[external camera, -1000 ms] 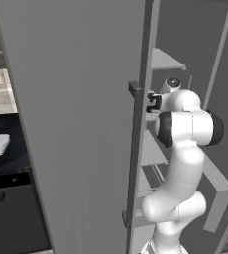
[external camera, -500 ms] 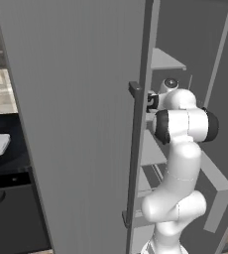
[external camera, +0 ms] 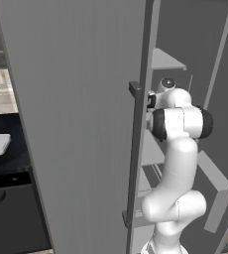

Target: Take the garlic and eggplant out of the freezer and place them in the tupperware container on the counter. Then put the tupperware containing the vegetables back in the freezer.

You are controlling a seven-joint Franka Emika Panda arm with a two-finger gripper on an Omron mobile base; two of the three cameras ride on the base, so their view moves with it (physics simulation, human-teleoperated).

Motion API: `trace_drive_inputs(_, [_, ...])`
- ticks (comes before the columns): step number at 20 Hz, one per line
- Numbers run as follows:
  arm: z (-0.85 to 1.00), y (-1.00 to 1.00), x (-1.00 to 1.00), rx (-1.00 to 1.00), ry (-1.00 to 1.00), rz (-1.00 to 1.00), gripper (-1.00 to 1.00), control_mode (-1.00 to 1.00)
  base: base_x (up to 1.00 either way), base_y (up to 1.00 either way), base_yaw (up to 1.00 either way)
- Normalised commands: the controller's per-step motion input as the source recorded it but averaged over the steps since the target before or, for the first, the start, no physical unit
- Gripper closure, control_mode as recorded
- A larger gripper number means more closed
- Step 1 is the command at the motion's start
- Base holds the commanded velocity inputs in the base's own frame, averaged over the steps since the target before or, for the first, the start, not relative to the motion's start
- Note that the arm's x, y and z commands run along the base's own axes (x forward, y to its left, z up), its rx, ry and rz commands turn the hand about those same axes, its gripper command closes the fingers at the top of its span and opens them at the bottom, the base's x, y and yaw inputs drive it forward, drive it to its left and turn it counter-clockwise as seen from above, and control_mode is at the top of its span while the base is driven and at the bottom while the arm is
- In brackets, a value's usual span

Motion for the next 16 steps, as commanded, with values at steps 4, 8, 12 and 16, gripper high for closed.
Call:
trace_drive_inputs(4, [-0.04,-0.34,0.20,0.00,0.00,-0.02,-1.00,-1.00,0.00,0.00,0.00])
trace_drive_inputs(8, [-0.14,-0.31,0.06,0.00,0.00,-0.03,-1.00,-1.00,0.00,0.00,0.00])
trace_drive_inputs(12, [-0.31,-0.36,0.03,0.00,0.02,-0.03,-1.00,-1.00,0.00,0.00,0.00])
trace_drive_inputs(16, [-0.41,-0.33,0.00,0.00,0.05,-0.03,-1.00,-1.00,0.00,0.00,0.00])
